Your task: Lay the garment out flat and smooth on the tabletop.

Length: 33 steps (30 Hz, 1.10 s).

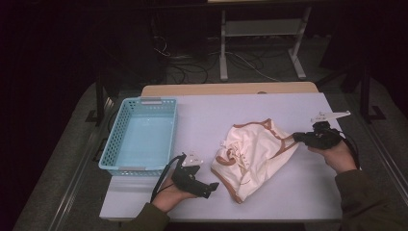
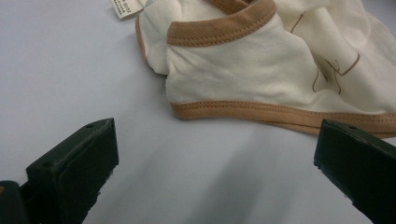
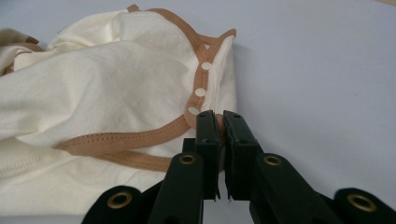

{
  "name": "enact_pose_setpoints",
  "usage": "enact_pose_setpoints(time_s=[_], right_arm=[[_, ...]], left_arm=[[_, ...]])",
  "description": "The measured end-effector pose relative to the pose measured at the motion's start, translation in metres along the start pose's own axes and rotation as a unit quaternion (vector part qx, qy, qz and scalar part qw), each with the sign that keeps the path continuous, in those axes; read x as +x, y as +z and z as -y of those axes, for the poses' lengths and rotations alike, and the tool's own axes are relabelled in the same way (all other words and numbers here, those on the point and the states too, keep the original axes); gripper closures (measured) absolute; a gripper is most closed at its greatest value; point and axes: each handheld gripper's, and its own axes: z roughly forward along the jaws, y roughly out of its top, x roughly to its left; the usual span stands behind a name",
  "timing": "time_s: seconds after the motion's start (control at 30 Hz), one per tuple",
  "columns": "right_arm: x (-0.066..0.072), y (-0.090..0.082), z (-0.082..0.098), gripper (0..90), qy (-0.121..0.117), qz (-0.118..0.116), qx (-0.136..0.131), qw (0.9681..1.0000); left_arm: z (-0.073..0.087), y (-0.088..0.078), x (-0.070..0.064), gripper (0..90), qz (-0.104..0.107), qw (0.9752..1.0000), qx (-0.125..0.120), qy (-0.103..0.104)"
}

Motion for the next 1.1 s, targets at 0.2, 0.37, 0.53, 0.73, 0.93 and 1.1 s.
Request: enact_pose_setpoints(time_s=[0.2,0.37,0.53,0.73,0.93,1.1], right_arm=[[-0.005,-0.005,0.005,84.1,0.006,0.008,0.0,0.9999],[-0.009,-0.009,0.009,84.1,0.01,0.016,0.002,0.9998],[-0.014,-0.014,0.014,84.2,0.015,0.022,-0.001,0.9996],[-0.018,-0.019,0.019,84.2,0.02,0.028,-0.001,0.9994],[-0.022,-0.025,0.026,84.1,0.028,0.034,0.002,0.999],[-0.026,-0.029,0.032,84.1,0.029,0.041,0.005,0.9987]], left_arm=[[0.0,0.0,0.0,0.0,0.0,1.0,-0.001,-0.001],[0.0,0.0,0.0,0.0,-0.001,1.0,-0.001,-0.001],[0.0,0.0,0.0,0.0,0.0,1.0,-0.001,0.001],[0.0,0.0,0.0,0.0,0.0,1.0,-0.001,0.001],[0.0,0.0,0.0,0.0,0.0,1.0,0.0,0.001],[0.0,0.0,0.0,0.0,0.0,1.0,-0.001,0.0]])
